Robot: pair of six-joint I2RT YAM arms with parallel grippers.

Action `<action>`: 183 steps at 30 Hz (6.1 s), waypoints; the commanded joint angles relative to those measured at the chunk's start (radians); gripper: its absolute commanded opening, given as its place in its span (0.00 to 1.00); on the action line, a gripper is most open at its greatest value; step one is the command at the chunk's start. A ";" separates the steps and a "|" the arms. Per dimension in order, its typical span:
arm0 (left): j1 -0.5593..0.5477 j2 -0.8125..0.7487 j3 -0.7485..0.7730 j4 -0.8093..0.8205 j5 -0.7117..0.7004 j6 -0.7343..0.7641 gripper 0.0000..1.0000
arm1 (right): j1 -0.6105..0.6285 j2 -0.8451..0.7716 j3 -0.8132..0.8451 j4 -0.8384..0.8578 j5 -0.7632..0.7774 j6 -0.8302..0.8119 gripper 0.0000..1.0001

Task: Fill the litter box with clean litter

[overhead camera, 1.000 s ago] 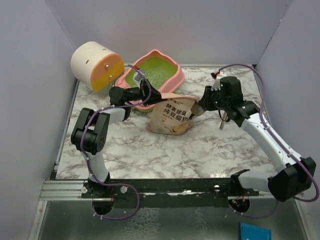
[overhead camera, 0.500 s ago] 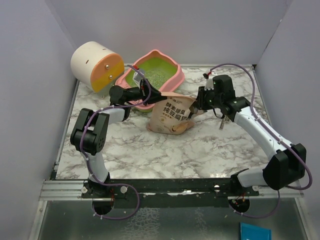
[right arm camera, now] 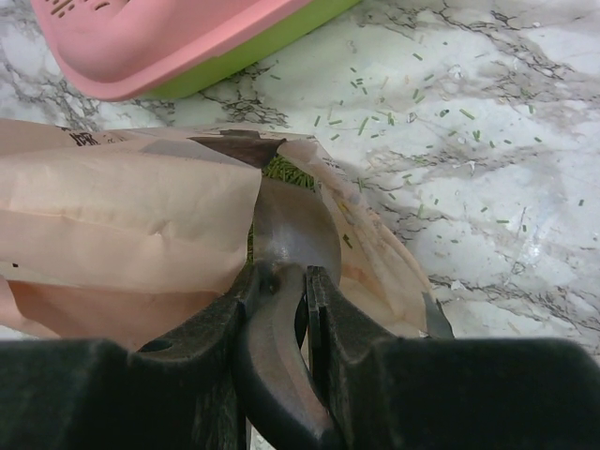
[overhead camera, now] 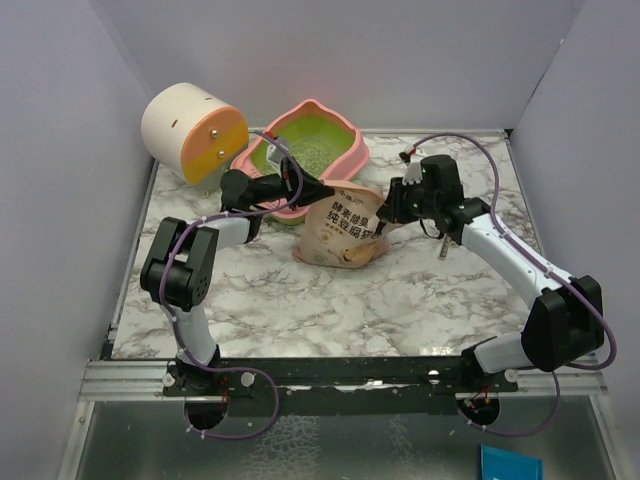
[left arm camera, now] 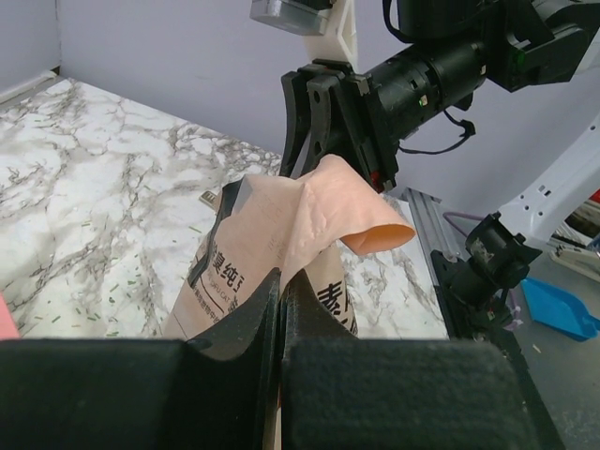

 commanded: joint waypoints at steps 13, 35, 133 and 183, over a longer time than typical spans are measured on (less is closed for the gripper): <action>-0.055 -0.071 -0.014 -0.110 -0.082 0.167 0.00 | 0.015 0.098 -0.170 0.057 -0.157 0.009 0.01; -0.069 -0.109 -0.012 -0.336 -0.135 0.343 0.00 | -0.036 0.135 -0.337 0.546 -0.476 0.401 0.01; -0.029 -0.518 -0.074 -0.617 -0.441 0.579 0.49 | -0.803 0.162 -0.360 1.400 -0.790 1.166 0.01; -0.025 -0.617 -0.062 -0.762 -0.548 0.717 0.49 | 0.042 0.792 1.160 0.202 -0.035 0.071 0.01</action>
